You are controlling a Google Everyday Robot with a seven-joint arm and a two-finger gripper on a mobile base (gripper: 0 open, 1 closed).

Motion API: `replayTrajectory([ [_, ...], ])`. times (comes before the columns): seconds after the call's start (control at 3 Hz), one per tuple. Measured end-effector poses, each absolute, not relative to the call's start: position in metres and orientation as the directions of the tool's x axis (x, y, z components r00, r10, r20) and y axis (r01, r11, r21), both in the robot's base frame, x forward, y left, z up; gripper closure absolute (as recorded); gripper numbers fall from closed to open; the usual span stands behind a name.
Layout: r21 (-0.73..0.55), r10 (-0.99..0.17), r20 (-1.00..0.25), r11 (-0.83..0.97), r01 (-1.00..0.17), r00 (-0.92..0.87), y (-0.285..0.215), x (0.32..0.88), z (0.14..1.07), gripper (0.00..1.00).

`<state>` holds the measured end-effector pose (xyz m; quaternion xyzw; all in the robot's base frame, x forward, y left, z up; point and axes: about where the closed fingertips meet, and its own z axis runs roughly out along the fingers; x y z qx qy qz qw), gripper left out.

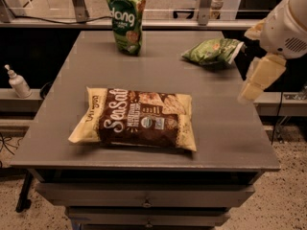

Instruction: Move green jalapeno chip bag near brown chip bag

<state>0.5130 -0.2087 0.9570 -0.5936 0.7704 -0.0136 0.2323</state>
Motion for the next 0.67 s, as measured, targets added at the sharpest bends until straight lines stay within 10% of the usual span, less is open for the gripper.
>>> replayTrajectory([
  [0.67,-0.356,-0.893,-0.411,0.342,-0.870,-0.184,-0.214,0.614,0.922,0.00],
])
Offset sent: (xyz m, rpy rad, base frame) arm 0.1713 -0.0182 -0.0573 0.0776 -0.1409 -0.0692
